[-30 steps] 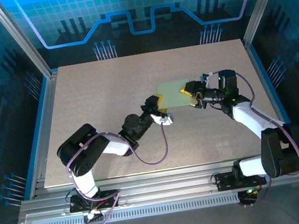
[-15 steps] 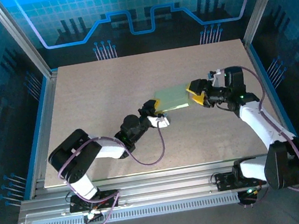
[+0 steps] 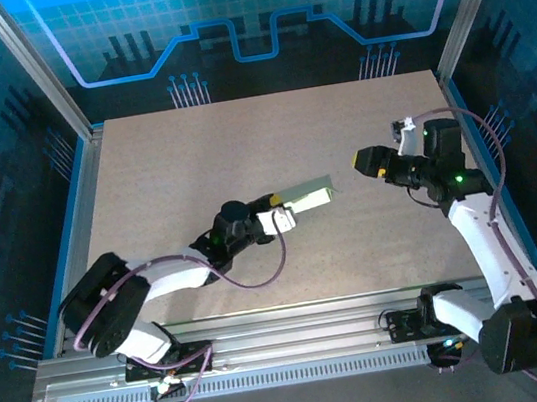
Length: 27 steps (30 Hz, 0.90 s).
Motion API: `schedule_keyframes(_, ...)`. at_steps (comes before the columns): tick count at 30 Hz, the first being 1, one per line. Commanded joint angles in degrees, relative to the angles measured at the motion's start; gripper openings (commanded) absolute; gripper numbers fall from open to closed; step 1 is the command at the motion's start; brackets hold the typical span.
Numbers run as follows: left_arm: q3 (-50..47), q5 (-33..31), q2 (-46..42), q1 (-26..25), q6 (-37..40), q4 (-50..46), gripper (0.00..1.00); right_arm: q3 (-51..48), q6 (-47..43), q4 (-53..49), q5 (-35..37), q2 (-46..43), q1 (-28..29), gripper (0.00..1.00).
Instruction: Fold the paper box
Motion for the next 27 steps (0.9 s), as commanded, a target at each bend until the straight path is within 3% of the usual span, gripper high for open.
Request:
schedule_keyframes(1,3.7,6.7,-5.4,1.8,-4.7,-19.3,0.38,4.6,-17.2,-9.5,8.7,-0.8,5.2,0.73)
schedule_keyframes(5,5.5,10.0,-9.5,3.5,-6.3,-30.9,0.38,5.9,-28.9,-13.1,22.7,-1.0,15.2,0.73)
schedule_keyframes(12,8.8,16.6,-11.5,5.8,-8.6,-44.8,0.38,4.4,-37.5,-12.1,27.7,0.7,27.5,0.67)
schedule_keyframes(14,9.7,18.3,-10.4,6.3,-8.3,-47.1,0.38,4.7,-38.0,-12.1,28.3,2.6,29.5,0.58)
schedule_keyframes(21,12.7,19.3,-5.6,6.5,-7.1,-50.7,0.37,6.8,-39.1,-12.5,28.9,9.5,32.7,0.49)
schedule_keyframes(27,15.3,20.1,-2.1,6.5,-7.2,-54.0,0.38,8.2,-40.4,-12.6,25.1,13.5,33.9,0.43)
